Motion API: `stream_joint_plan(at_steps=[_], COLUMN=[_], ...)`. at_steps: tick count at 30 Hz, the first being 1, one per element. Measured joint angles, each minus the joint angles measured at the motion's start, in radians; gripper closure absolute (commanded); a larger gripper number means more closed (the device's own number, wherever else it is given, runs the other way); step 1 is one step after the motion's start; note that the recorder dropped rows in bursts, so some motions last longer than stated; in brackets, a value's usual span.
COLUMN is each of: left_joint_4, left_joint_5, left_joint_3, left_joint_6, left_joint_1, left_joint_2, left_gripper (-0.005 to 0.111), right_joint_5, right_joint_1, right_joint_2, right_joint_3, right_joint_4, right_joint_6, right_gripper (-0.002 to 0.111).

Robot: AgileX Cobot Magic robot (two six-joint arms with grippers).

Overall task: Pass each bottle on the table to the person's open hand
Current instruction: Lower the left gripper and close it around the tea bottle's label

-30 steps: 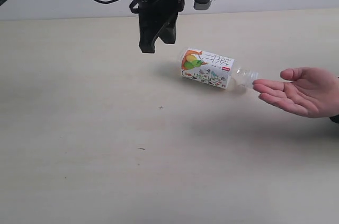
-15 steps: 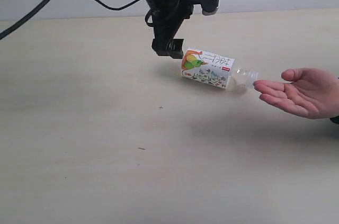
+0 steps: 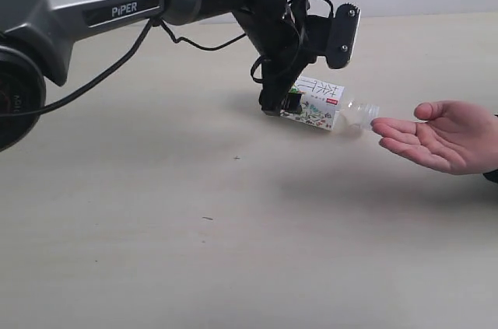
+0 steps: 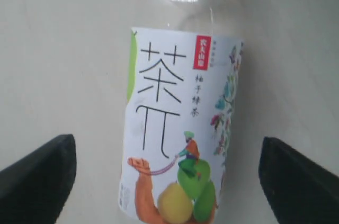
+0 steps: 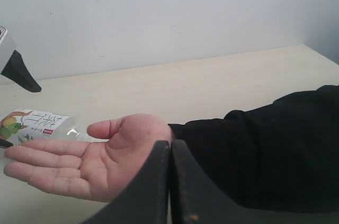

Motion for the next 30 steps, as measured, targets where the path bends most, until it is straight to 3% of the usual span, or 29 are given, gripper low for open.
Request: stream_joint_plan(at_steps=[12,30], left_joint_4=[0.0,0.0], left_joint_5=[-0.085,-0.109], left_joint_3=[0.0,0.0], left_joint_6=[0.004,-0.015], left_joint_1=[-0.004,-0.004], left_joint_2=[0.036,0.036], left_gripper=[0.022,0.022], right_joint_5=[0.0,0.0], right_joint_1=[0.0,0.0], right_joint_2=[0.0,0.0], right_joint_3=[0.0,0.0], right_joint_4=[0.0,0.0], right_joint_6=[0.0,0.0], right_gripper=[0.108,0.108])
